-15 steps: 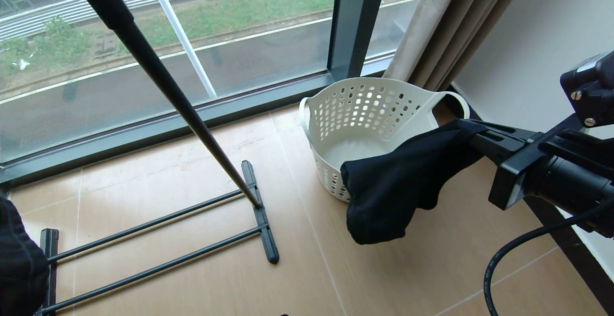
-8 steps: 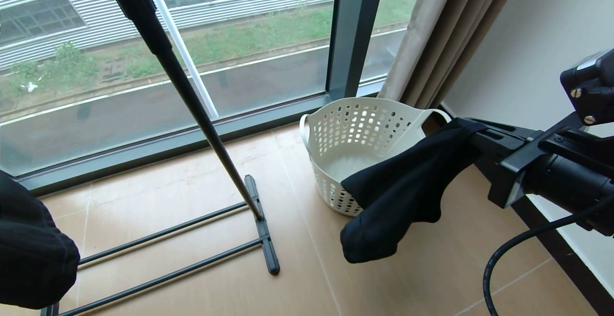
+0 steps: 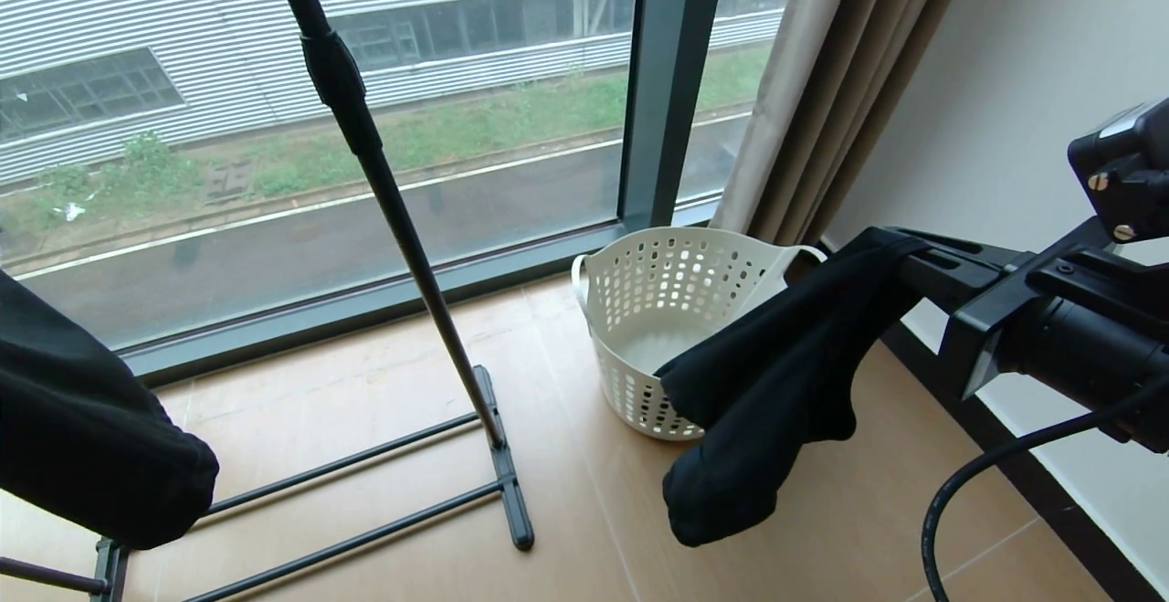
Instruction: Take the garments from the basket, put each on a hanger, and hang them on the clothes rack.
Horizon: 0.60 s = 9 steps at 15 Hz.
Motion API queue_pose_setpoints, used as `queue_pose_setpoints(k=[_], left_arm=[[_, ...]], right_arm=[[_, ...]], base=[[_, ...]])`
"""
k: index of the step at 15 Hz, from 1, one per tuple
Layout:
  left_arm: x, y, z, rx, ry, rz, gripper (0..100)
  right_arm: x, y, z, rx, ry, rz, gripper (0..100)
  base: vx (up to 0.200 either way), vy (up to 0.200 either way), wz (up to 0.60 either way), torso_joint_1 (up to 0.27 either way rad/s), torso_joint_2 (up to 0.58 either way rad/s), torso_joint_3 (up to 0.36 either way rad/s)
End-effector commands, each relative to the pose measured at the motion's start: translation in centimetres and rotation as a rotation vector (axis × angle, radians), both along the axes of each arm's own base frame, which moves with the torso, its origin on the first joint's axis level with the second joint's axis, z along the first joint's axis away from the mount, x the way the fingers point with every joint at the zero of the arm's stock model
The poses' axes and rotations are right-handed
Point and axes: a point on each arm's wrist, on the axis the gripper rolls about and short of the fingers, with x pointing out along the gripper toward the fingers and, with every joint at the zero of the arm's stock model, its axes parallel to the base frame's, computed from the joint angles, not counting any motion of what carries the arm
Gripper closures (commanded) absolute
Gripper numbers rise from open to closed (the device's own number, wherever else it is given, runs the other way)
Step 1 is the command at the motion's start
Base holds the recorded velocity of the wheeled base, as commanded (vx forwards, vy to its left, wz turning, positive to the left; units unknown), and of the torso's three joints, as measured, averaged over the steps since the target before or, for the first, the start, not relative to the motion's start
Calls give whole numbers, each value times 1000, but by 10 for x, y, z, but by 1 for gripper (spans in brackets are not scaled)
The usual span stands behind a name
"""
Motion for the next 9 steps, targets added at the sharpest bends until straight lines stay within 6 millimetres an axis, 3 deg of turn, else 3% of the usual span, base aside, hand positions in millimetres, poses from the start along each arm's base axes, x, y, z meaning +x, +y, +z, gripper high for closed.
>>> queue_pose_setpoints(k=[1,3,9], left_arm=[[0,0,0,0,0,0,0],[0,0,0,0,0,0,0],[0,0,0,0,0,0,0]], right_arm=[[-1,0,0,0,-1,0,100],[-1,-1,0,1,-1,6,100],[-1,-1,-2,-2,3,6,100]], base=[[0,0,0,100,-349,-27],[0,0,0,73,-408,-73],[0,0,0,177,-451,-87]])
